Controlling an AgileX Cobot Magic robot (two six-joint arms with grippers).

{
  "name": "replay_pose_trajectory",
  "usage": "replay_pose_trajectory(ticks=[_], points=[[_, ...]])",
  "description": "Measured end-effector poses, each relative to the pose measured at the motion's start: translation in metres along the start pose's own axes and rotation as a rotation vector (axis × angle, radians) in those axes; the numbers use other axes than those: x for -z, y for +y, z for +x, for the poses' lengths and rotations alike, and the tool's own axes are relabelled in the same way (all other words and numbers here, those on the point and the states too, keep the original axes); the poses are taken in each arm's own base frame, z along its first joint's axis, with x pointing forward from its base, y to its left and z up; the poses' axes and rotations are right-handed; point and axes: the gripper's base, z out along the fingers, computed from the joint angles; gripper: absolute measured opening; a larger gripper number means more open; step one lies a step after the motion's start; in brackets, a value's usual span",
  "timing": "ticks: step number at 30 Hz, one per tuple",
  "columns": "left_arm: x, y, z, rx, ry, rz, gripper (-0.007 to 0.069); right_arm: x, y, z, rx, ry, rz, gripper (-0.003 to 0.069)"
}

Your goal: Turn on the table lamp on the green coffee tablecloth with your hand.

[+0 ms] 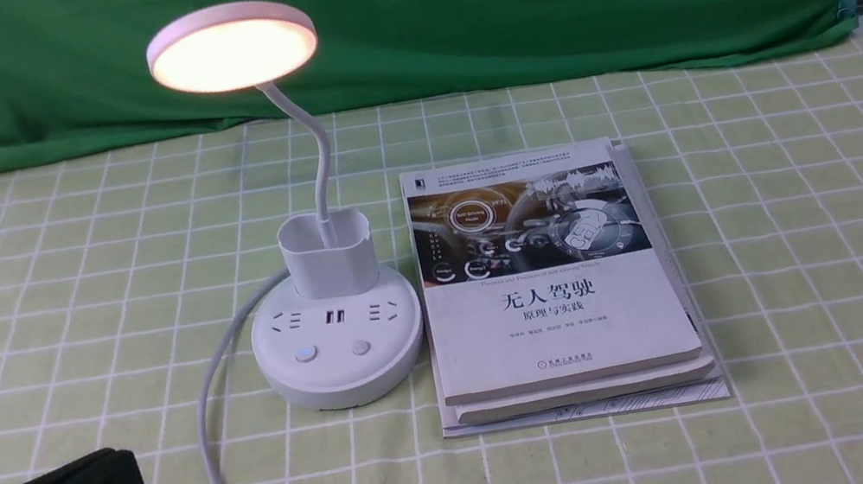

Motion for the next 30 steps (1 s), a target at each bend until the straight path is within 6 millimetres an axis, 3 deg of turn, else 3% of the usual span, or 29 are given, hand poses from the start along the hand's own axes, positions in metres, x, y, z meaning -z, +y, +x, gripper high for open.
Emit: replay_pose_trajectory(ticks=[11, 17, 23, 30], points=[[0.0, 0.001, 0.001, -0.016, -0.003, -0.006, 0.0019, 0.0, 0.0, 0.0, 0.0, 0.0, 0.0, 0.0245], [-0.004, 0.006, 0.007, -0.151, -0.036, -0.045, 0.0019, 0.0, 0.0, 0.0, 0.0, 0.0, 0.0, 0.0245], [-0.006, 0.012, 0.025, -0.244, -0.185, -0.083, 0.0019, 0.0, 0.0, 0.0, 0.001, 0.0, 0.0, 0.0245], [0.008, 0.032, 0.049, -0.245, -0.374, -0.309, 0.0019, 0.0, 0.0, 0.0, 0.001, 0.0, 0.0, 0.0245]])
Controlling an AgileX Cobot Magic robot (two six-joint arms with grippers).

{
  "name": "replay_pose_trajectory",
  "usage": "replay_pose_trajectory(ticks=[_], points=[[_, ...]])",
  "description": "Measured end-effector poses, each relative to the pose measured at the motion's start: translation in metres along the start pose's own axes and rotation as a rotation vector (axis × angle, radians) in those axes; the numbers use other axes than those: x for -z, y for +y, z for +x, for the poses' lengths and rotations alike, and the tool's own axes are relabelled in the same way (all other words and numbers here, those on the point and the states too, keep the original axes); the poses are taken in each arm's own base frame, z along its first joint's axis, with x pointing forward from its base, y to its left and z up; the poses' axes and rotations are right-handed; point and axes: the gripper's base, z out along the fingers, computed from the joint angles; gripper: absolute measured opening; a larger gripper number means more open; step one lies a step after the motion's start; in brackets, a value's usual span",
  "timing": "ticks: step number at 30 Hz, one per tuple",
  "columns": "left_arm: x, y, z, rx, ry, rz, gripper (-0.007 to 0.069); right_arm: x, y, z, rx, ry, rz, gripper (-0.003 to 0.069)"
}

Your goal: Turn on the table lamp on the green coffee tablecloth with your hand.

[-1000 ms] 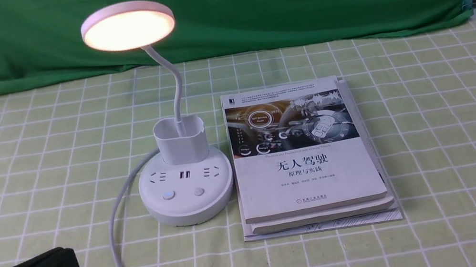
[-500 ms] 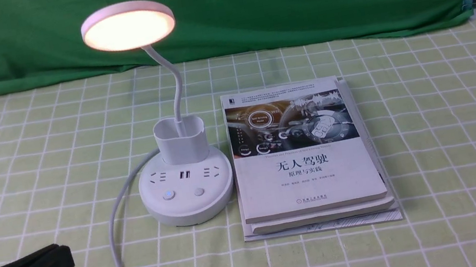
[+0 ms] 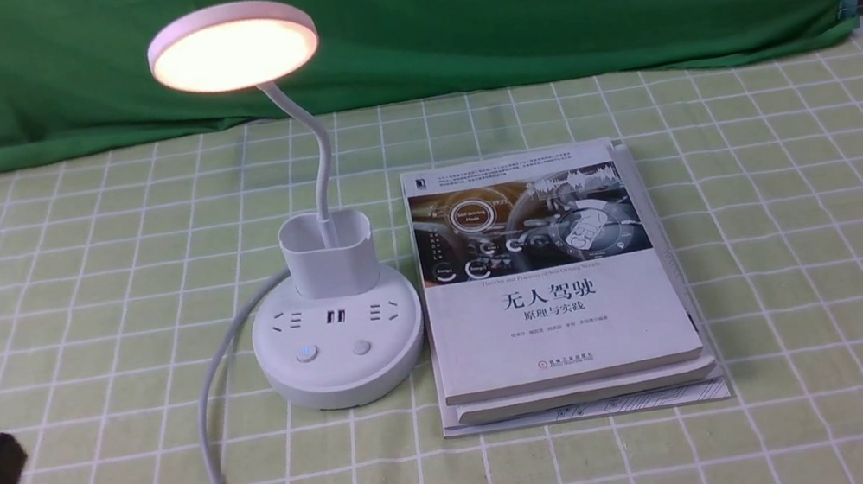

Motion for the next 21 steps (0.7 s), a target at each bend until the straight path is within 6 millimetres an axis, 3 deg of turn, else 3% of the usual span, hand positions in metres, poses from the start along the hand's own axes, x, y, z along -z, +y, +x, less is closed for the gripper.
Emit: replay_pose_trajectory(ticks=[6, 9, 13, 21], points=[[0.017, 0.01, 0.007, -0.013, -0.024, -0.184, 0.0019, 0.0, 0.0, 0.0, 0.0, 0.0, 0.0, 0.0245], [0.024, 0.012, 0.02, 0.051, 0.097, -0.24, 0.0019, 0.0, 0.0, 0.0, 0.0, 0.0, 0.0, 0.0245], [0.026, 0.011, 0.033, 0.097, 0.24, -0.249, 0.0019, 0.0, 0.0, 0.0, 0.0, 0.0, 0.0, 0.0245], [0.026, 0.011, 0.031, 0.082, 0.218, -0.25, 0.0019, 0.0, 0.0, 0.0, -0.001, 0.0, 0.0, 0.0245]])
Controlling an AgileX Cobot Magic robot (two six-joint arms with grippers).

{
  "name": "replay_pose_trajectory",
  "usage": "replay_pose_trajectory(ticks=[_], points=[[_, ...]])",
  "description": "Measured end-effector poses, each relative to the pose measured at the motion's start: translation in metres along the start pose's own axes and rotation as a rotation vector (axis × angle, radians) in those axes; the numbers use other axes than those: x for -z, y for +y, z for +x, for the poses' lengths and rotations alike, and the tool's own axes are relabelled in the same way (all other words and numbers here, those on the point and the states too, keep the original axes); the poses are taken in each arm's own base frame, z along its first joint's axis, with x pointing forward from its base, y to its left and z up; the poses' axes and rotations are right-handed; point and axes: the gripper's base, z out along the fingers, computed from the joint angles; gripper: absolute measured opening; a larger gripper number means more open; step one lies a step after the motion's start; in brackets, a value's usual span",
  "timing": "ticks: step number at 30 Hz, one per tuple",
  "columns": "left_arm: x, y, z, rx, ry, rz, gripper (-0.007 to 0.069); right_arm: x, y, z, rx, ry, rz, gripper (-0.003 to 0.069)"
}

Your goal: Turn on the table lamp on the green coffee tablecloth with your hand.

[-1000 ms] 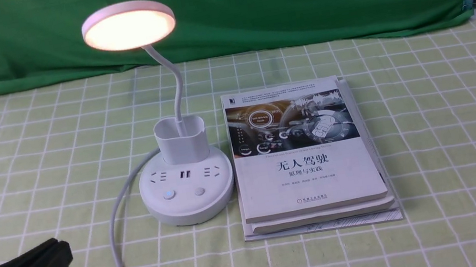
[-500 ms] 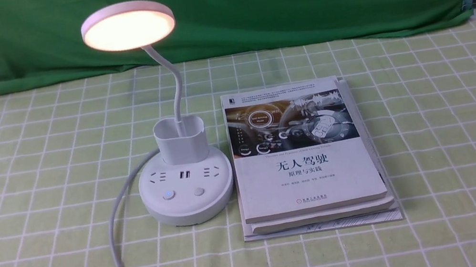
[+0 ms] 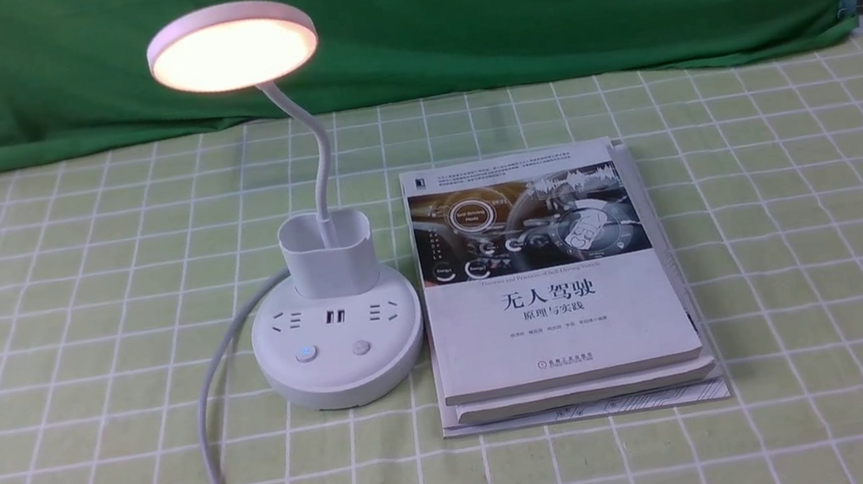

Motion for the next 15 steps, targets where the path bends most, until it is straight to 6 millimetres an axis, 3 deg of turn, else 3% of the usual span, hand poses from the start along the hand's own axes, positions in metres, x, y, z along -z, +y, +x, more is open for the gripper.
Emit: replay_pose_trajectory(ticks=[15], points=[[0.0, 0.0, -0.0001, -0.01, -0.001, 0.0, 0.0019, 0.0, 0.0, 0.0, 0.0, 0.0, 0.0, 0.0245]])
